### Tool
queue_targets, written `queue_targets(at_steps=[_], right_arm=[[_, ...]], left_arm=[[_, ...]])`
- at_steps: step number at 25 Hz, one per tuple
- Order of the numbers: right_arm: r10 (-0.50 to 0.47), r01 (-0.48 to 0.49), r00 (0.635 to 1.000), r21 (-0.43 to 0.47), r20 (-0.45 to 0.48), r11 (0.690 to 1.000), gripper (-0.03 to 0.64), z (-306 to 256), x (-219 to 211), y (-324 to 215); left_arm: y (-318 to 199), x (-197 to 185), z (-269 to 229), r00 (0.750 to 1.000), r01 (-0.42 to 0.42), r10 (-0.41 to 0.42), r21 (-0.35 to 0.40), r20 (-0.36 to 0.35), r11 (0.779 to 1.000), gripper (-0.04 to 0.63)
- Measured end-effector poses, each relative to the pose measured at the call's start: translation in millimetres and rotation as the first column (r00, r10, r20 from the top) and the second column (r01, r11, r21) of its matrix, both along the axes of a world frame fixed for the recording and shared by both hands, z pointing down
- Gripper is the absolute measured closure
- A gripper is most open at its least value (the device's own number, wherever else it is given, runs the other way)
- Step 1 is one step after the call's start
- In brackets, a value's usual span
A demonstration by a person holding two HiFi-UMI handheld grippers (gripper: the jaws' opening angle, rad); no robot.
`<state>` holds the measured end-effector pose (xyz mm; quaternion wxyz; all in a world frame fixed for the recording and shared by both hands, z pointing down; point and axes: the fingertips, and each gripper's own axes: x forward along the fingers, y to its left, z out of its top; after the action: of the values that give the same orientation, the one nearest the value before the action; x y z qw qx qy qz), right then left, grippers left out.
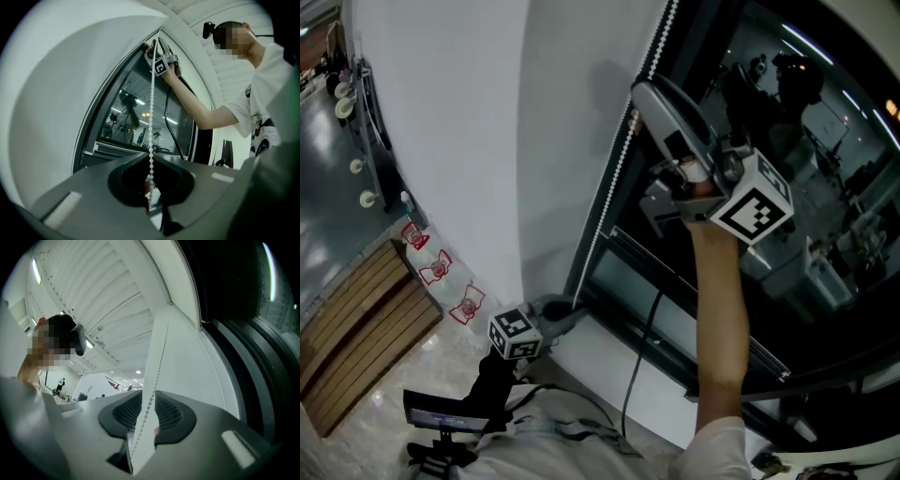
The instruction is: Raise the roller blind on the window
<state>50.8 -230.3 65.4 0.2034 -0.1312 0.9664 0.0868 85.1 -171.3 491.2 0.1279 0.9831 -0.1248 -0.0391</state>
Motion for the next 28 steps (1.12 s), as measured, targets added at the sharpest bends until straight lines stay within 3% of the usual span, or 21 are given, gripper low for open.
queue_targets(at_steps=[7, 11, 15, 23, 28], right_arm=[[0.007, -0.006, 1.000, 0.020, -0.020, 1.000, 0.548, -15.4, -3.8, -0.6], [0.020, -0.020, 0.999, 0.011, -0.037, 1.000, 0.595, -17.2, -5.2, -2.7], [0.011, -0.013, 0.999, -0.039, -0.042, 0.999, 0.600, -11.3, -5.4, -1.7], [0.000, -0.002, 0.999, -0.048, -0.045, 0.999, 0.603, -5.1, -4.0, 4.9], [0.012, -0.021, 0.992, -0.074, -0.123, 0.997, 0.603, 32.3, -11.9, 6.5]], left_arm=[[-0.6, 3.3, -4.0, 1.000, -0.005, 0.005, 0.004, 0.001, 1.000, 0.597], [-0.2, 4.8, -4.2, 1.000, -0.009, 0.009, 0.005, 0.004, 1.000, 0.597], [1.3, 2.1, 0.4, 1.000, -0.010, 0.010, 0.006, 0.008, 1.000, 0.597], [1.5, 4.4, -1.5, 1.000, -0.015, 0.015, -0.004, 0.010, 1.000, 0.597], [3.8, 7.3, -3.1, 1.000, -0.025, 0.025, -0.005, 0.011, 1.000, 0.597]])
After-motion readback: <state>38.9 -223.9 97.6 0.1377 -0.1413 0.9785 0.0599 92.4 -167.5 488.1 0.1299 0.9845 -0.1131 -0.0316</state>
